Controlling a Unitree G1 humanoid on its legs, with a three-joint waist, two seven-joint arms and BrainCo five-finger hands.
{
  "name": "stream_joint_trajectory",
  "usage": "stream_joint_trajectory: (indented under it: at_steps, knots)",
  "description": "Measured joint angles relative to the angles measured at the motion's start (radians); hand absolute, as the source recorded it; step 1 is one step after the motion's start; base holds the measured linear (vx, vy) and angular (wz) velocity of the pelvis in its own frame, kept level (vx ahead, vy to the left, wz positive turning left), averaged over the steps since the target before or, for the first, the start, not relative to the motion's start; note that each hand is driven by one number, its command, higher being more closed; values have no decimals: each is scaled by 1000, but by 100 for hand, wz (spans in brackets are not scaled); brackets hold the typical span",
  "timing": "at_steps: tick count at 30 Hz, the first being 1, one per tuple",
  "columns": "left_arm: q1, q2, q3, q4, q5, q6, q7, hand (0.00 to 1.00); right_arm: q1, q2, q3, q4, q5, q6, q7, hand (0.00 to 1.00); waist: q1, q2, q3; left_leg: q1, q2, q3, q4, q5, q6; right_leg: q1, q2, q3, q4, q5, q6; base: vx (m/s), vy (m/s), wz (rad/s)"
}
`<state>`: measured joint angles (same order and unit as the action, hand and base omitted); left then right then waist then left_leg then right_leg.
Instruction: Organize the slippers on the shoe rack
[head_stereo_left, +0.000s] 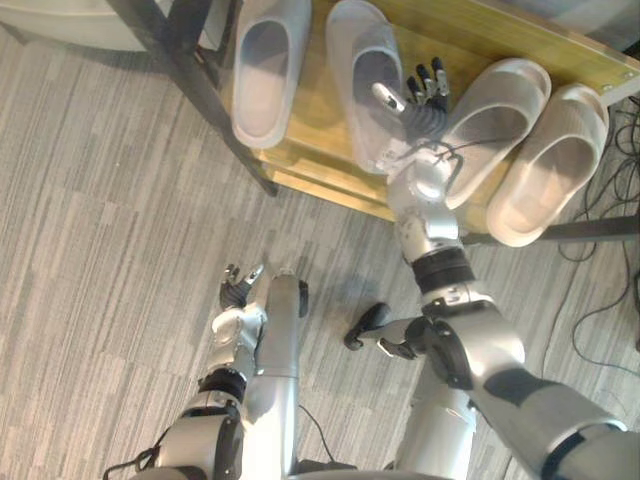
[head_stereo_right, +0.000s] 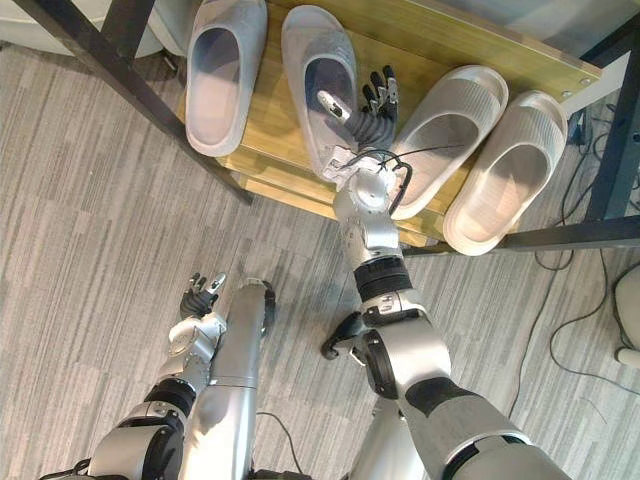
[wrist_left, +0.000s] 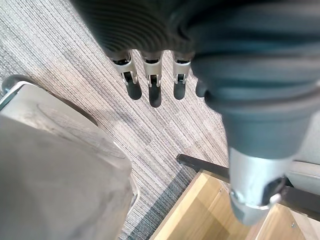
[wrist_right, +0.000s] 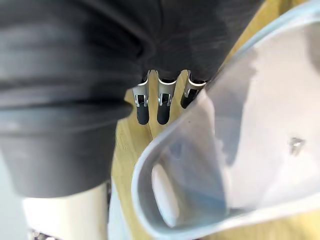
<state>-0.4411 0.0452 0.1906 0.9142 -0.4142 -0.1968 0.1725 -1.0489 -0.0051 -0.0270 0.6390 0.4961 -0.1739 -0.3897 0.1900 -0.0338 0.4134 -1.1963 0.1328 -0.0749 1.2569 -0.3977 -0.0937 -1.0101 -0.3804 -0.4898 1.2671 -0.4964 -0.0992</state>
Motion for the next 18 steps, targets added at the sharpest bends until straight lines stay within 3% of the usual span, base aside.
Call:
stream_joint_trajectory:
  at_steps: [11,18]
  knots:
    - [2,-10,29,0,27,18,4,0,20,122,70,-20,184,-32,23,0,0,0,0,31,9,-4,-31,4,-7,32,17,-10,-33,4,4,-13,22,-2]
    - [1,-12,29,-2,39,22,23,0,20,124,71,-20,230,-50,23,0,2,0,0,31,10,-6,-31,5,-8,34,19,-12,-34,4,4,-31,42,0]
